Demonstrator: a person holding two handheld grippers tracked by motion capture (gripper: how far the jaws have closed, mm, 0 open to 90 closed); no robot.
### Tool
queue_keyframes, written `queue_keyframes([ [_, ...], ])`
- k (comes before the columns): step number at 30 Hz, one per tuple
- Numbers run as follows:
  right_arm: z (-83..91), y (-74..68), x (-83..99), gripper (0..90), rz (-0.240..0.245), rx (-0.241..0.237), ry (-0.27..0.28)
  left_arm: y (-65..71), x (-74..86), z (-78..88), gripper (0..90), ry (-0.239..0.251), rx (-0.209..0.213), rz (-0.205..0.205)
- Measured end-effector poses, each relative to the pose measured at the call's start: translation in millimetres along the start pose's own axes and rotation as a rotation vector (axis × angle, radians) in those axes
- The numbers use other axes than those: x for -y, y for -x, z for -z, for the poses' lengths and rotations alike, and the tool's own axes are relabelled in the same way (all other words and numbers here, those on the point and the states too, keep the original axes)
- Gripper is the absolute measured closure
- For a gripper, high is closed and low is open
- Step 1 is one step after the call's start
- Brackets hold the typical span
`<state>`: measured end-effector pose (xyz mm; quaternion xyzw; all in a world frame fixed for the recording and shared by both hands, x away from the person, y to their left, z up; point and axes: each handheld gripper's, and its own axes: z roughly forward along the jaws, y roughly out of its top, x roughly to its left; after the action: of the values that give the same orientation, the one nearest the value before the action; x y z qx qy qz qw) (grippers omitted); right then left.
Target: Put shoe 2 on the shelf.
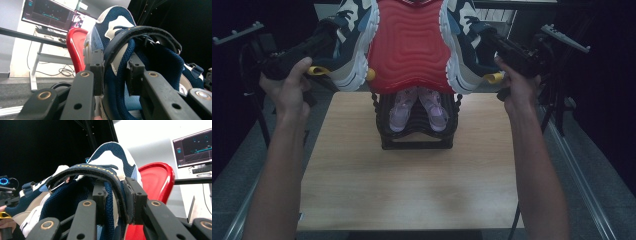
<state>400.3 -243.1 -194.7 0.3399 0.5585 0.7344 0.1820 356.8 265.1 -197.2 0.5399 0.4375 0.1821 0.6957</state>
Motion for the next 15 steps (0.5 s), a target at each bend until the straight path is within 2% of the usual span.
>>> queue_keyframes([
  [8,-20.0,-6.9,-6.5,71.8,0.013,-0.009,-0.018,5.7,-3.6,-22.0,72.1,-0.016,-0.009,-0.014],
  [12,-31.5,-7.6,-8.5,71.8,0.026,-0.009,-0.034,10.6,-7.1,-34.3,72.2,-0.031,-0.016,-0.057],
  [15,-38.5,-7.9,-10.4,71.8,0.041,-0.004,-0.036,11.7,-8.7,-43.3,72.2,-0.032,-0.014,-0.061],
])
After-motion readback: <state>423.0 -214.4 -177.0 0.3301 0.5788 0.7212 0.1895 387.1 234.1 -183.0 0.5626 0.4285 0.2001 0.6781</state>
